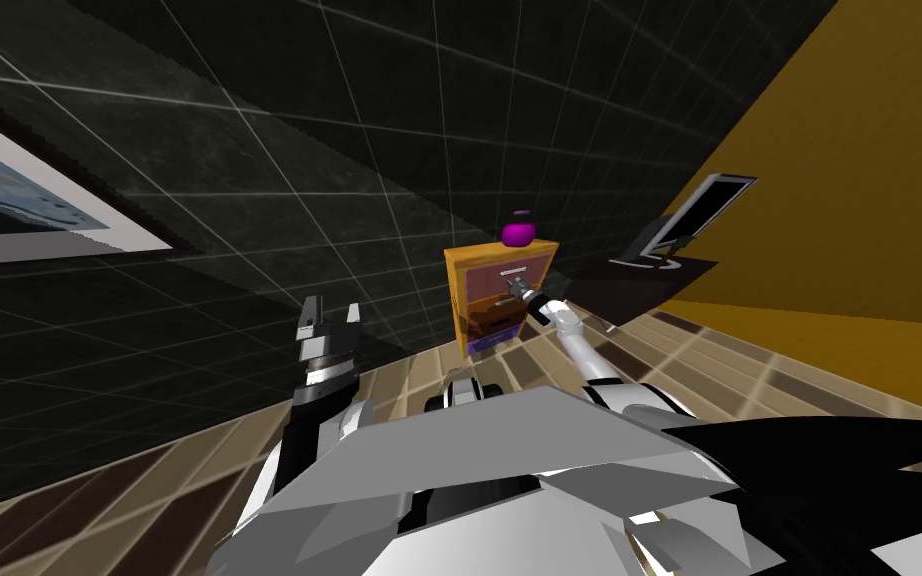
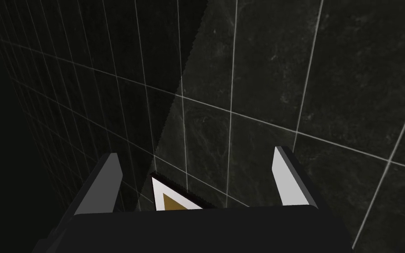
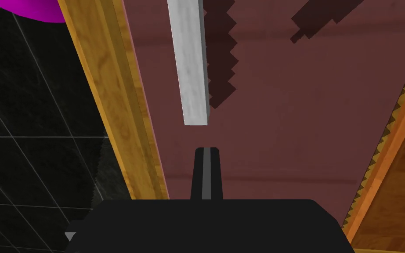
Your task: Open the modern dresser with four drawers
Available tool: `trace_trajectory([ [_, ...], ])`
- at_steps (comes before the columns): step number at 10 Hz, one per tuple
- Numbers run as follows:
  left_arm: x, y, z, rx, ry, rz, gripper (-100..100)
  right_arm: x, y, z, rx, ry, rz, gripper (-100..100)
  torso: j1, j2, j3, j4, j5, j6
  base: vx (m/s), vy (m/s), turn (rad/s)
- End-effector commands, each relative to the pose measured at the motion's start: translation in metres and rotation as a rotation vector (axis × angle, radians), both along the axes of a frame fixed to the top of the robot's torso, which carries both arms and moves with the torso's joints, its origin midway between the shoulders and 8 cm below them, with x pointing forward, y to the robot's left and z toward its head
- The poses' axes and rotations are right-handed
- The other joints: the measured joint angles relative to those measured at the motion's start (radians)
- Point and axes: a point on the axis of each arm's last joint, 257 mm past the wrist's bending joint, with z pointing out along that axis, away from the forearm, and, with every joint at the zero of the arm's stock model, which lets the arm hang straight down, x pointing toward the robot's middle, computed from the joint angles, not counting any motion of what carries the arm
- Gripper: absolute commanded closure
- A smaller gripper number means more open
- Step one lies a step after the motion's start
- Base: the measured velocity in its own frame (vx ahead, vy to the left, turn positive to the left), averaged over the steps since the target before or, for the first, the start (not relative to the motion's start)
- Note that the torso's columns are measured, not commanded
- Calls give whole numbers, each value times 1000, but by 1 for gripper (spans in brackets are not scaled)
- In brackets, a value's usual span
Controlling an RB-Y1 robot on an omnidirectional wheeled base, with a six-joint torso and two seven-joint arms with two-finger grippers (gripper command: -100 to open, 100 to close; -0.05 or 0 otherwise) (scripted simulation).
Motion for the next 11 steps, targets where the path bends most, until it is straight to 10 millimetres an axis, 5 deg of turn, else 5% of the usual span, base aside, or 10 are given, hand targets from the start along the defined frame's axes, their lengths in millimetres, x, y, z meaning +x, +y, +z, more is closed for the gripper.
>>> trace_trajectory([
  [1, 0, 0, 0, 0, 0, 0, 0, 0, 0, 1, 0, -1, 5, 100, 2, -2, -1, -1, 0, 0, -97, -10, -13],
  [2, 0, 0, 0, 0, 0, 0, 0, 1, -7, 2, -18, 4, -3, -100, 3, -9, -5, -2, 1, -1, 68, 18, 33],
  [8, 0, 0, 0, 0, 0, 0, 0, 4, -19, 8, -39, 8, -14, -100, 2, 1, 1, 1, 1, 0, 116, 35, 22],
  [9, 0, 0, 0, 0, 0, 0, 0, 4, -20, 8, -38, 8, -14, 100, 2, 1, 0, 0, 1, 0, 10, 4, 0],
  [11, 0, 0, 0, 0, 0, 0, 0, 3, -19, 11, -38, 8, -2, 100, -1, 4, 2, -2, -2, 0, -177, -12, -60],
])
